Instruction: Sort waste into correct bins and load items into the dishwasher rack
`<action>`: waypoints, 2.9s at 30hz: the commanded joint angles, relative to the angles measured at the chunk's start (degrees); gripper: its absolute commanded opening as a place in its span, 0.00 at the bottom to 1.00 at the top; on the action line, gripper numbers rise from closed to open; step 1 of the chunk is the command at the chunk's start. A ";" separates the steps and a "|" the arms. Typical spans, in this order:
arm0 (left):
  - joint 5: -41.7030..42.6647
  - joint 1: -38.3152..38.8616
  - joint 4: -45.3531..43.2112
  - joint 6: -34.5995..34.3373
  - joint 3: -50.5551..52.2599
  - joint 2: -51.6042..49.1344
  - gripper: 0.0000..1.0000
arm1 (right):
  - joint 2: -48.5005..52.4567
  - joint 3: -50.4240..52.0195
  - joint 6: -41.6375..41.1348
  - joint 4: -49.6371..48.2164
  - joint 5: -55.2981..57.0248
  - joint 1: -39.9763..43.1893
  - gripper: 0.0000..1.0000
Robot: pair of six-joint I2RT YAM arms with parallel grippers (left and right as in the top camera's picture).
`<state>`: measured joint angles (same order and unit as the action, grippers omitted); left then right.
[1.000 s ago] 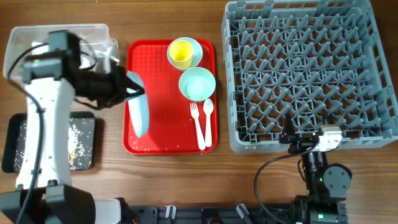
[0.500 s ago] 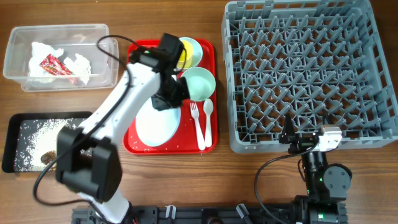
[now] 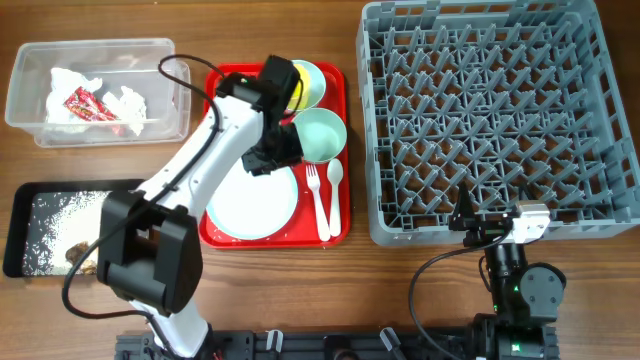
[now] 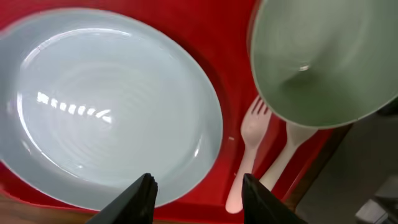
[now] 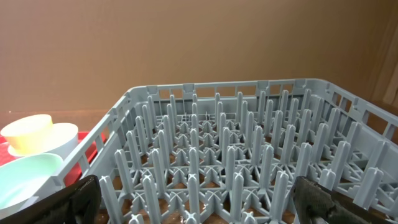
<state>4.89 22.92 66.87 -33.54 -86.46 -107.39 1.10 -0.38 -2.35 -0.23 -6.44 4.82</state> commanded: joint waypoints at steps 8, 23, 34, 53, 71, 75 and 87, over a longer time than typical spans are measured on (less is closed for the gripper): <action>-6.86 -26.64 2.75 -1.86 -8.63 15.39 0.96 | -0.31 0.09 -0.66 -0.24 -0.50 0.28 1.00; -4.76 -45.59 7.26 -1.84 -8.59 16.41 1.00 | 1.49 -0.31 -21.62 -49.05 -4.66 0.28 1.00; -7.37 -45.59 6.88 -1.46 -8.59 16.41 1.00 | 46.47 -43.41 -17.99 -39.54 -29.86 0.20 1.00; -7.37 -45.59 6.88 -1.44 -8.59 16.41 1.00 | 87.93 -69.77 -42.69 -20.39 -36.24 -22.73 1.00; -7.37 -45.59 6.88 -1.46 -8.59 16.41 1.00 | 98.33 -87.38 -24.02 47.84 -1.31 -54.18 1.00; -7.37 -45.59 6.88 -1.46 -8.59 16.41 1.00 | 107.75 -93.07 -20.92 57.55 -0.37 -57.13 1.00; -7.37 -45.59 6.88 -1.46 -8.59 16.41 1.00 | 112.91 -99.19 -15.65 53.59 4.02 -58.97 0.98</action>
<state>-1.72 -22.35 73.73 -34.83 -94.85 -90.85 113.73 -99.15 -19.11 55.11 -5.08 -54.19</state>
